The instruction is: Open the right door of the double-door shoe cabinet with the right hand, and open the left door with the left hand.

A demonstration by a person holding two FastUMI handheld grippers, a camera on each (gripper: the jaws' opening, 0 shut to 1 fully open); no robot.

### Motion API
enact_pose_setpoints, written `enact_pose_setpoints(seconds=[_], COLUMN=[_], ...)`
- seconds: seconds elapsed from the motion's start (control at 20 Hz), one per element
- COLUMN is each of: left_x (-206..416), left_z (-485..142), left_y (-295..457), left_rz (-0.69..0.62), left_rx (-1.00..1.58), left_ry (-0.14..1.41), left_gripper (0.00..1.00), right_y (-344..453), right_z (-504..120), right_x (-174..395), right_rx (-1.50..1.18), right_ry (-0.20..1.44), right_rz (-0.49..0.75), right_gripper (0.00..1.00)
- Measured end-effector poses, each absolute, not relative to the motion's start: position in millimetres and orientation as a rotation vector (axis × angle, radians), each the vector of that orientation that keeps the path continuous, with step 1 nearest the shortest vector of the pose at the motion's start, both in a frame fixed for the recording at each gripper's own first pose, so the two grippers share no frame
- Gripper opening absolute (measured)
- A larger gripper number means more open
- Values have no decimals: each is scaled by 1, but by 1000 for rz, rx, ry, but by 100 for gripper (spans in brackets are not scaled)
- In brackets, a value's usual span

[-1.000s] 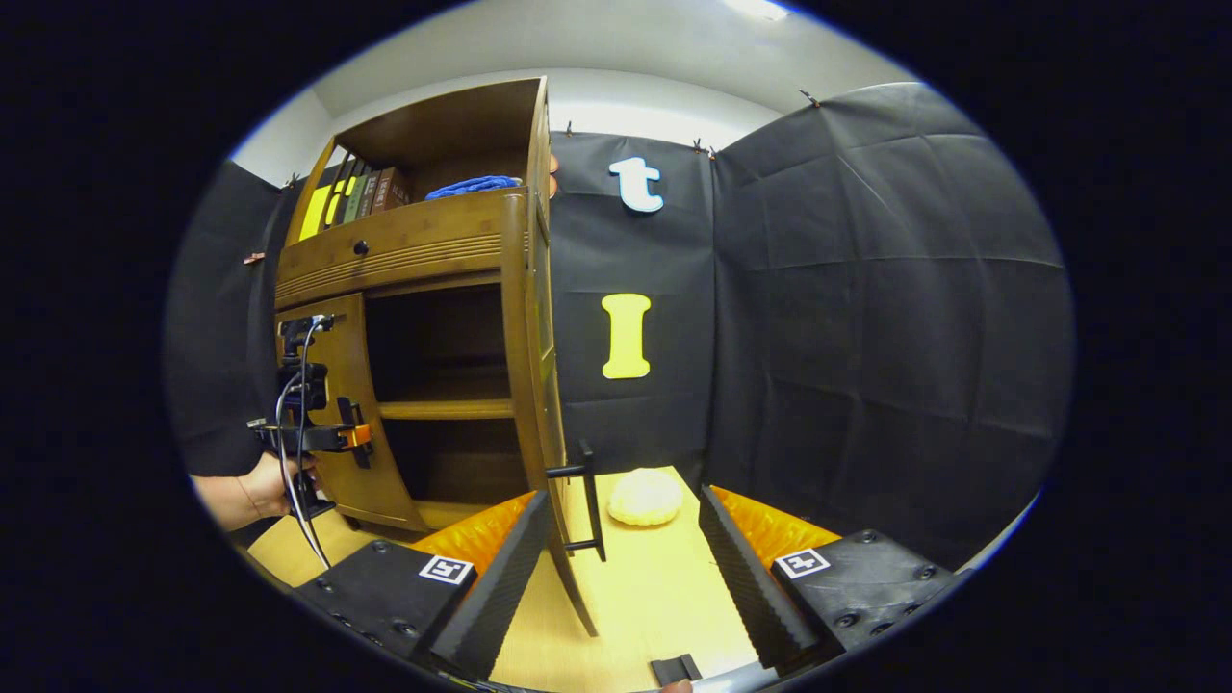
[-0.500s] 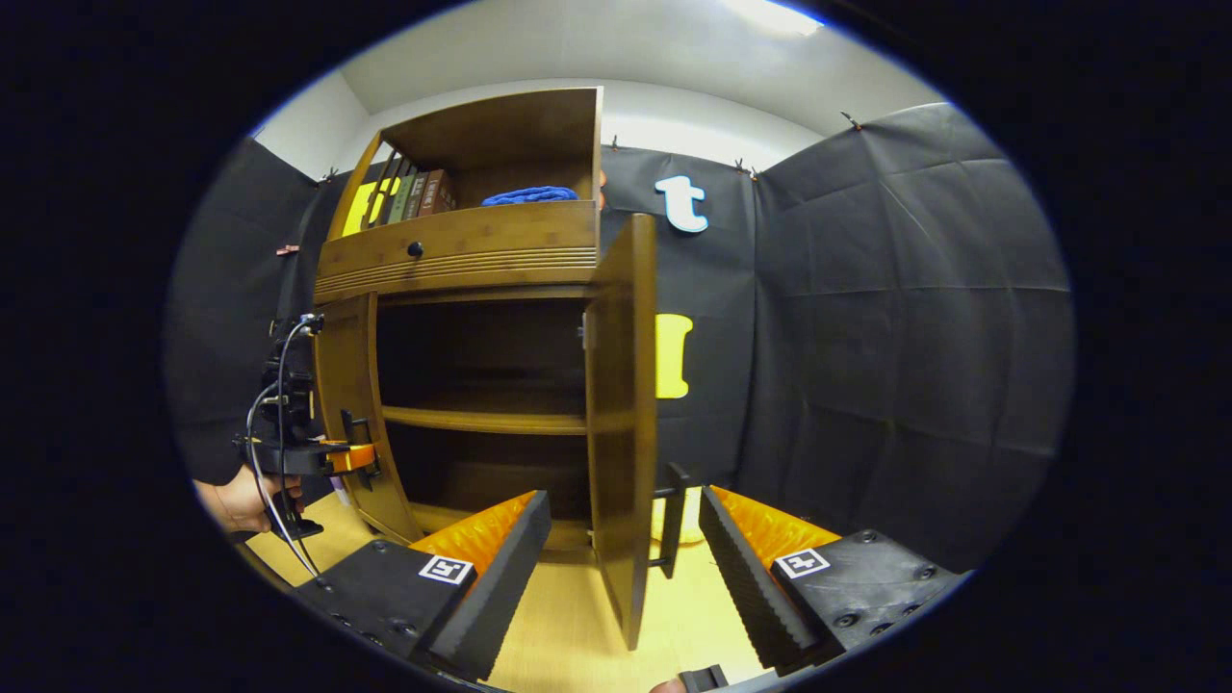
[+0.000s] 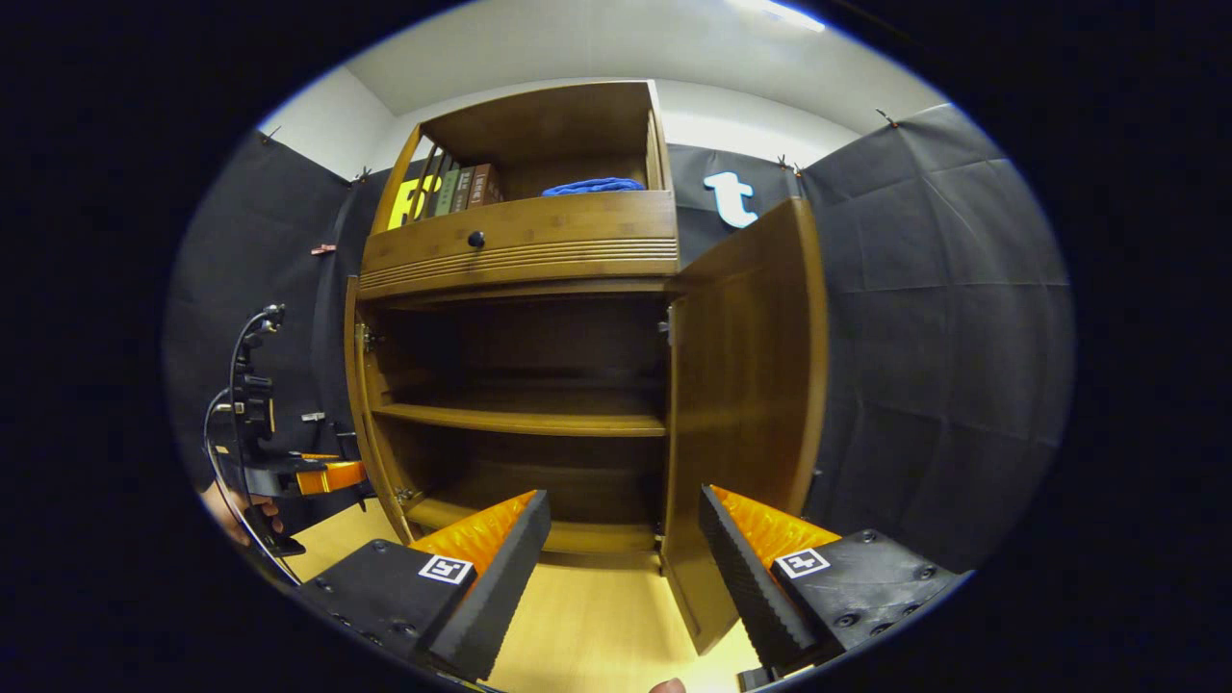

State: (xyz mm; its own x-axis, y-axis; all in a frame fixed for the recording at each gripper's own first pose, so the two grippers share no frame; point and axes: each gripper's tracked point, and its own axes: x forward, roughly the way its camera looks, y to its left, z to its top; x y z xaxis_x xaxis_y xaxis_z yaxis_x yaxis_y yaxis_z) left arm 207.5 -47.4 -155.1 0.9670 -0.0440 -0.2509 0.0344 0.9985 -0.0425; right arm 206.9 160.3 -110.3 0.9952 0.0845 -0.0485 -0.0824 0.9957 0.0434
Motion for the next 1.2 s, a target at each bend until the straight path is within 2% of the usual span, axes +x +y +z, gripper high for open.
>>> enact_pose_setpoints(seconds=[0.45, 0.95, 1.1, 1.2], left_x=[208, 212, 211, 212], left_z=[-150, -147, -147, -146], left_y=[-42, -26, -24, -24], left_rz=[-5, 72, 63, 37], left_rx=[-79, -105, -103, -92], left_ry=[236, 208, 203, 197], left_gripper=[24, 18, 8, 6], right_y=[204, 227, 237, 242], right_z=[-120, -127, -132, -134], right_x=[214, 219, 220, 222], right_rx=[65, 24, 20, 14], right_ry=[75, 88, 96, 100], right_rz=[155, 159, 173, 184], right_gripper=[98, 98, 98, 98])
